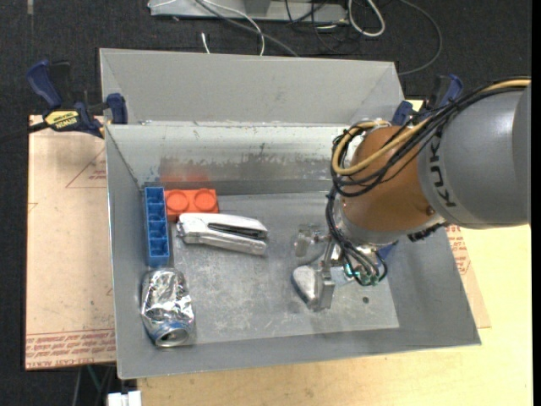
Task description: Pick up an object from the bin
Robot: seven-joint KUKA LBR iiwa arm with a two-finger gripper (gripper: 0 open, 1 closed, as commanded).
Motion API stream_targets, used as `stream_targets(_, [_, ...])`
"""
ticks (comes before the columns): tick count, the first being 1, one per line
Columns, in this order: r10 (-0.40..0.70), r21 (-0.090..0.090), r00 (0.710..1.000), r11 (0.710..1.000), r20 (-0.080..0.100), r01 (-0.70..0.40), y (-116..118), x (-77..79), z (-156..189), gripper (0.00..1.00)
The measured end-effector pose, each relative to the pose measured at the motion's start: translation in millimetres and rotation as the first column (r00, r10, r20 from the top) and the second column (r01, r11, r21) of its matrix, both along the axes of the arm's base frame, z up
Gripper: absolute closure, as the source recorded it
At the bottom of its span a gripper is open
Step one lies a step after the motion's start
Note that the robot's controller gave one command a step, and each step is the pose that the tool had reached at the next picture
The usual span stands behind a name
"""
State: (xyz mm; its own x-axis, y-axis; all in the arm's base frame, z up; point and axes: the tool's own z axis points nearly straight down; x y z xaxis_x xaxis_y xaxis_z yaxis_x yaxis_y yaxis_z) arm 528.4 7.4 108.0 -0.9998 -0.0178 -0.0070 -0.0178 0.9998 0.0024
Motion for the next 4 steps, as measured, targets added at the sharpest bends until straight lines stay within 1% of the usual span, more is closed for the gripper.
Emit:
stream_targets(1, [0.0, 0.0, 1.0, 1.0, 0.0, 0.0, 0, 0.0, 0, 0.0])
stream_targets(2, [0.0, 0.0, 1.0, 1.0, 0.0, 0.0, 0, 0.0, 0, 1.0])
stream_targets(3, [0.0, 0.0, 1.0, 1.0, 0.0, 0.0, 0, 0.0, 0, 1.0])
stream_targets(4, [0.18, 0.0, 0.984, 0.984, 0.004, -0.18, 5, -3.9, -37, 0.0])
